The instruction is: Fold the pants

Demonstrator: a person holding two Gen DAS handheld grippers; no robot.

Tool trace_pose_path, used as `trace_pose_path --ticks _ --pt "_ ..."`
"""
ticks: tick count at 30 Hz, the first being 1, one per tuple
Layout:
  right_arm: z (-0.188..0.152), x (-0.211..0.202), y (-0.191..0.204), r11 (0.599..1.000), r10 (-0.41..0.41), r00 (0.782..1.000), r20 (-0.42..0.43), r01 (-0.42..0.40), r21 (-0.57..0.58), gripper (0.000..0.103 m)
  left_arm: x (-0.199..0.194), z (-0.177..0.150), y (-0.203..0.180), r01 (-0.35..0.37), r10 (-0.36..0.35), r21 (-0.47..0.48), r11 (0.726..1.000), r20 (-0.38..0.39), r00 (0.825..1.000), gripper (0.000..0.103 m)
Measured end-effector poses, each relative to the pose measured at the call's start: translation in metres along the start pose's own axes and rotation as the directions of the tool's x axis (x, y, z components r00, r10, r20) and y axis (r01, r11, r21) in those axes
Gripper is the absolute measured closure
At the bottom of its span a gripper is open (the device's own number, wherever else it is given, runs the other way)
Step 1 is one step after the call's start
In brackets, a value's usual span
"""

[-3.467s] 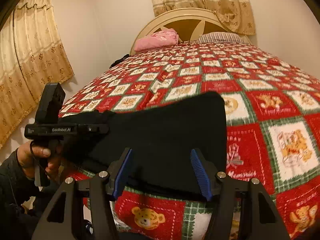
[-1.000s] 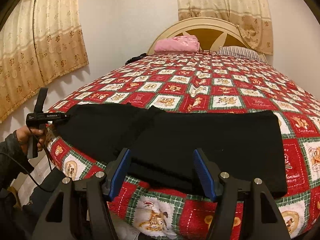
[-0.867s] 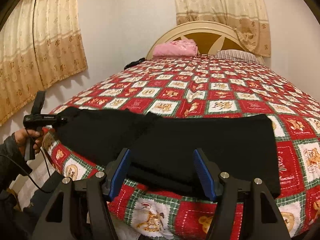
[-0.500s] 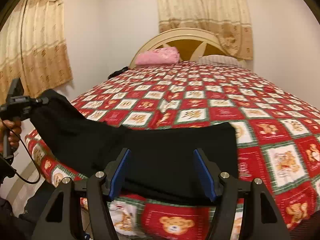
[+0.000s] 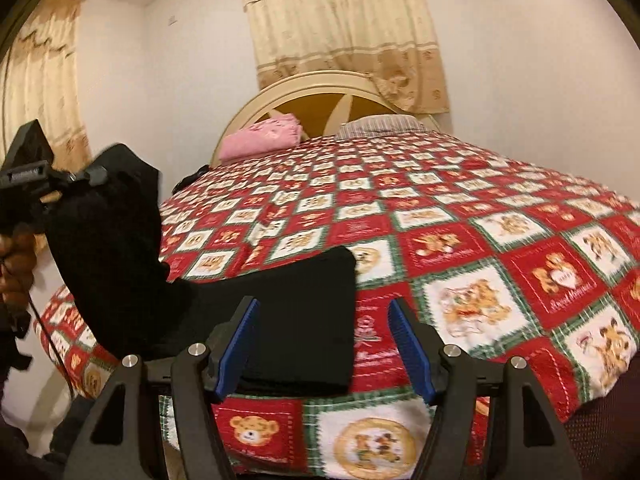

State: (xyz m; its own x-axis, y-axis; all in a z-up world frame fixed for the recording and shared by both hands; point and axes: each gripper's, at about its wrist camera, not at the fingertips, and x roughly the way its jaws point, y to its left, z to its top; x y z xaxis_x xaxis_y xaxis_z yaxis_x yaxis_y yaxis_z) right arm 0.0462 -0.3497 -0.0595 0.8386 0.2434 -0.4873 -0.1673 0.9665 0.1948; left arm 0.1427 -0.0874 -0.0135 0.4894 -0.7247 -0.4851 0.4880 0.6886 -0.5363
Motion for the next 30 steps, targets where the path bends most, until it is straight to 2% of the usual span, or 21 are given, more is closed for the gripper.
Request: trace_pose_path --ticks 2,6,10,13,14,15,17,19,21,24,26,28,30 --pt "-0.002 0.001 -0.008 1.000 -0.007 1.000 -0.003 0.007 0.030 0.035 0.025 -0.004 -0.004 -0.002 0.003 0.010 1.000 -0.046 0.999 0.082" --pt "-0.006 0.007 -0.022 0.995 -0.018 0.999 -0.037 0.021 0.095 0.035 0.079 -0.019 -0.017 -0.060 0.072 0.091 0.994 -0.134 0.988 0.082" --pt "-0.007 0.009 -0.031 0.991 -0.025 0.999 -0.046 0.031 0.129 0.035 0.115 -0.033 -0.024 -0.083 0.101 0.109 0.991 -0.179 0.979 0.080" --pt "-0.010 0.011 -0.036 0.990 -0.054 0.997 -0.046 0.060 0.125 0.035 0.125 -0.042 -0.038 -0.028 0.050 0.113 0.993 -0.201 0.978 0.074" --pt "-0.011 0.012 -0.038 0.990 -0.068 0.997 -0.046 0.073 0.122 0.035 0.126 -0.045 -0.046 -0.031 0.059 0.137 0.990 -0.205 0.977 0.070" --pt "-0.012 0.012 -0.040 0.989 -0.077 0.996 -0.046 0.082 0.123 0.035 0.126 -0.046 -0.050 -0.044 0.075 0.155 0.987 -0.200 0.977 0.063" --pt "-0.013 0.015 -0.047 0.985 -0.089 0.995 -0.050 0.095 0.142 0.035 0.119 -0.048 -0.059 -0.052 0.087 0.195 0.980 -0.179 0.980 0.055" --pt "-0.013 0.014 -0.052 0.983 -0.093 0.995 -0.040 0.098 0.158 0.035 0.098 -0.049 -0.060 -0.034 0.063 0.203 0.979 -0.137 0.989 0.052" --pt "-0.011 0.010 -0.053 0.981 -0.100 0.995 -0.012 0.101 0.164 0.035 0.087 -0.048 -0.056 -0.054 0.075 0.199 0.979 -0.099 0.992 0.039" --pt "-0.006 -0.005 -0.042 0.985 -0.098 0.993 0.073 0.086 0.151 0.035 0.052 -0.049 -0.046 -0.077 0.082 0.194 0.978 -0.018 0.996 0.028" --pt "0.001 -0.009 -0.017 0.995 -0.036 0.994 0.099 0.026 0.101 0.035 0.040 -0.050 -0.034 -0.138 0.135 0.185 0.973 0.032 0.990 0.019" --pt "0.009 -0.004 0.013 0.998 0.052 0.996 0.070 -0.053 0.021 0.035 0.030 -0.051 -0.015 -0.215 0.205 0.151 0.965 0.079 0.976 0.013" --pt "0.012 0.004 0.044 0.996 0.046 0.998 0.044 -0.042 -0.073 0.035 0.027 -0.053 -0.001 -0.272 0.261 0.126 0.954 0.097 0.961 0.012"
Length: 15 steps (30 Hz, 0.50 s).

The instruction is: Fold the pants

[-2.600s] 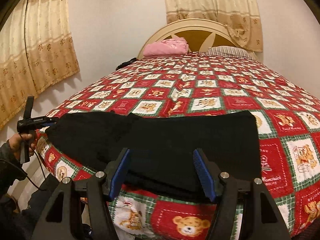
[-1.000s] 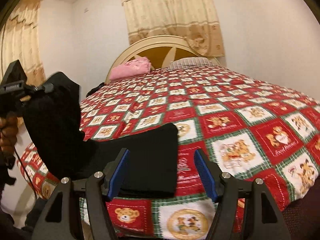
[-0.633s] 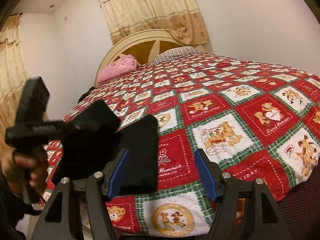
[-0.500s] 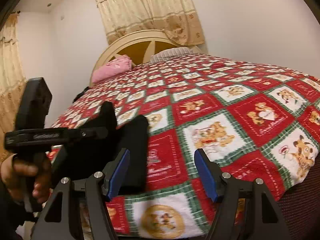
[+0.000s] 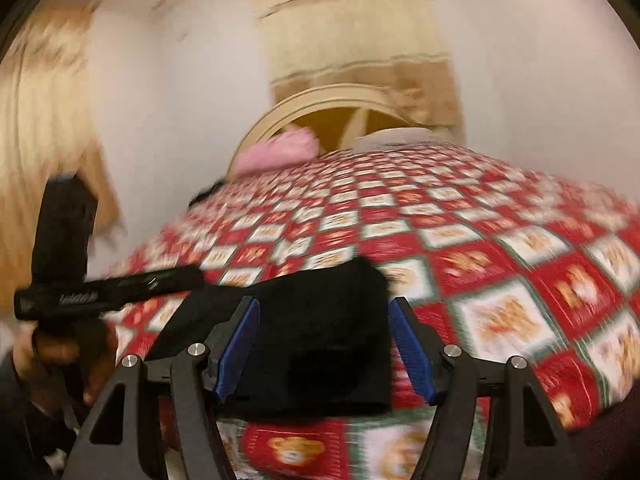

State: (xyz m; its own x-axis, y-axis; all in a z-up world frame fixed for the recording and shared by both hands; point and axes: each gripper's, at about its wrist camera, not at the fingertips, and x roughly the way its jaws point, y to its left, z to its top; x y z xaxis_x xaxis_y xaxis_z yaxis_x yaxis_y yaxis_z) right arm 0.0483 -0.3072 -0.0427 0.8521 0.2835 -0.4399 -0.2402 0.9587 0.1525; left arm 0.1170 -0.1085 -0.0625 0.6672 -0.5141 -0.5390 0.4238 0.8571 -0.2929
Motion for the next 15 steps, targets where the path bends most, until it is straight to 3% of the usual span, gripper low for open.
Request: trace_pose_path --ticks 4,6,9,10,12,15 --pt "0.003 0.024 0.021 0.999 -0.044 0.996 -0.072 0.042 -0.036 0.035 0.006 -0.018 0.028 -0.083 0.082 -0.048 0.995 -0.032 0.996 0.012" --pt "0.000 0.036 0.011 0.994 -0.111 0.986 -0.127 0.110 -0.015 0.050 0.009 -0.025 0.039 -0.100 0.096 -0.067 0.993 -0.053 0.994 0.012" --pt "-0.015 0.051 -0.024 0.975 -0.204 0.946 -0.253 0.218 0.030 0.051 0.016 -0.036 0.050 -0.120 0.113 -0.086 0.989 -0.085 0.990 0.009" --pt "-0.022 0.055 -0.037 0.972 -0.204 0.937 -0.284 0.227 0.052 0.051 0.021 -0.040 0.052 -0.128 0.119 -0.091 0.988 -0.097 0.988 0.009" --pt "-0.028 0.051 -0.060 0.968 -0.127 0.947 -0.296 0.183 0.171 0.051 0.023 -0.045 0.055 -0.128 0.118 -0.092 0.987 -0.111 0.987 0.009" --pt "-0.020 0.044 -0.053 0.974 -0.152 0.949 -0.278 0.191 0.122 0.051 0.023 -0.051 0.057 -0.129 0.117 -0.087 0.988 -0.122 0.986 0.009"
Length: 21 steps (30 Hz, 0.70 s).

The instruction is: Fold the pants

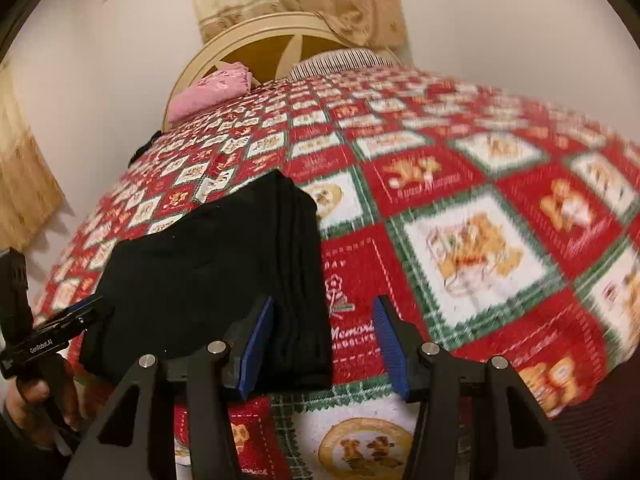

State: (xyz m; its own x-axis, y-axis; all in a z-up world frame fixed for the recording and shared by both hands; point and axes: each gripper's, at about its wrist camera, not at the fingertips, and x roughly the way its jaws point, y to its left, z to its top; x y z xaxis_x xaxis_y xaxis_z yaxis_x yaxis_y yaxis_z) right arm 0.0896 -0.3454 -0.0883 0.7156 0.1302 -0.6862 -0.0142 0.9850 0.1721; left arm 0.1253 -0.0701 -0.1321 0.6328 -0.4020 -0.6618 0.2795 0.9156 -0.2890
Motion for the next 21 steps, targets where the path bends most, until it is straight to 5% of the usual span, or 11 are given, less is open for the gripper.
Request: trace_pose_path --ticks 4,8,12,21 --pt "0.013 -0.014 0.009 0.999 -0.041 0.997 0.061 0.043 -0.030 0.049 0.002 -0.002 0.010 -0.007 0.007 -0.029 1.000 -0.015 1.000 0.008" --pt "0.038 -0.025 0.042 0.993 0.074 0.988 0.139 -0.060 -0.102 0.049 0.004 -0.005 0.012 -0.010 0.010 -0.032 0.999 -0.024 1.000 0.008" --pt "0.055 -0.006 0.068 0.965 0.231 0.968 0.100 -0.214 -0.152 0.049 0.005 -0.005 0.012 -0.014 0.013 -0.025 1.000 -0.028 1.000 0.006" --pt "0.057 0.061 0.050 0.981 0.174 0.983 -0.064 -0.178 -0.071 0.049 0.007 -0.005 0.013 -0.010 0.009 -0.016 1.000 -0.034 0.999 0.003"
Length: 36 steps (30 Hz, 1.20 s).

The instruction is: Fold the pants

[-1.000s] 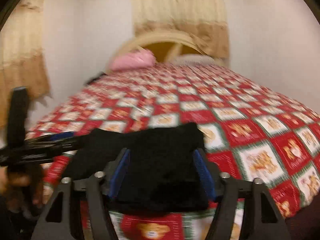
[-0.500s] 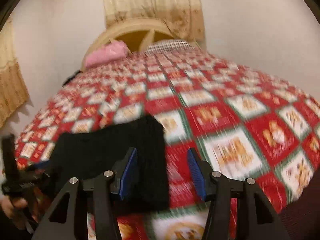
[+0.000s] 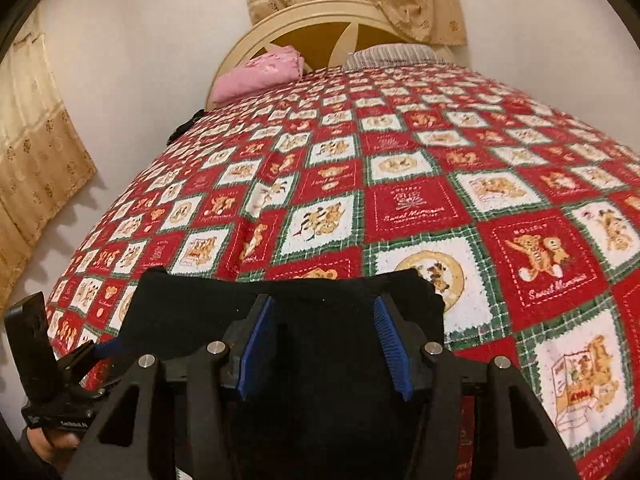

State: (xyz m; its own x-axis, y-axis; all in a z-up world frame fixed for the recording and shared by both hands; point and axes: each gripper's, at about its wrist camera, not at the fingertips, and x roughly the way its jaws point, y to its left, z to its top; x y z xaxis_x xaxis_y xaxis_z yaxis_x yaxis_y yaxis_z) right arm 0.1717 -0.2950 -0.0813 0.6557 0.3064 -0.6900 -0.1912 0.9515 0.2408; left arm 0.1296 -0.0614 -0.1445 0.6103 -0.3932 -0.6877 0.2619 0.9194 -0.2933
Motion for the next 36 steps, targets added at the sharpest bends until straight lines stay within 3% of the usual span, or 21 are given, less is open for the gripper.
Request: trace_pose_path --ticks 6,12,15,17,21,24,27,30,34,36 --pt "-0.006 -0.017 0.006 1.000 -0.015 1.000 0.024 0.015 -0.028 0.049 0.000 0.000 0.000 -0.001 0.001 -0.004 1.000 -0.001 1.000 0.003" --pt "-0.033 -0.045 0.009 0.996 -0.062 0.997 0.048 0.065 -0.064 0.049 0.000 0.000 0.000 -0.002 0.002 -0.003 1.000 -0.002 1.000 0.003" --pt "-0.047 -0.051 0.001 0.993 -0.110 0.993 0.032 0.111 -0.043 0.049 0.000 0.000 0.000 -0.003 0.003 -0.003 1.000 -0.001 1.000 0.003" --pt "-0.056 -0.051 -0.009 0.995 -0.101 0.995 -0.002 0.101 -0.003 0.049 0.000 -0.001 -0.001 -0.006 0.006 0.001 1.000 -0.002 1.000 0.002" --pt "-0.062 -0.059 -0.013 0.997 -0.078 0.997 0.022 0.078 0.012 0.071 -0.001 -0.001 -0.001 -0.012 0.012 0.002 1.000 -0.004 1.000 0.002" --pt "-0.058 -0.064 -0.010 0.999 -0.045 0.998 0.036 0.045 0.011 0.079 -0.001 -0.001 -0.001 -0.014 0.014 0.001 1.000 -0.005 1.000 0.002" --pt "-0.060 -0.053 -0.023 0.997 -0.061 0.998 -0.012 0.062 0.051 0.079 -0.003 -0.001 -0.001 -0.014 0.014 0.007 1.000 -0.005 1.000 0.002" --pt "-0.066 -0.050 -0.041 0.992 0.001 1.000 -0.007 0.000 0.124 0.079 -0.011 0.002 0.006 -0.026 0.026 0.003 1.000 0.015 1.000 0.002" --pt "-0.064 -0.053 -0.039 0.994 0.011 1.000 -0.003 -0.011 0.110 0.078 -0.017 0.007 0.023 -0.037 0.039 -0.038 0.999 0.041 0.998 0.002" --pt "-0.063 -0.052 -0.042 0.992 0.017 1.000 -0.006 -0.016 0.126 0.068 -0.015 0.008 0.029 -0.033 0.035 -0.061 0.998 0.032 0.999 0.000"
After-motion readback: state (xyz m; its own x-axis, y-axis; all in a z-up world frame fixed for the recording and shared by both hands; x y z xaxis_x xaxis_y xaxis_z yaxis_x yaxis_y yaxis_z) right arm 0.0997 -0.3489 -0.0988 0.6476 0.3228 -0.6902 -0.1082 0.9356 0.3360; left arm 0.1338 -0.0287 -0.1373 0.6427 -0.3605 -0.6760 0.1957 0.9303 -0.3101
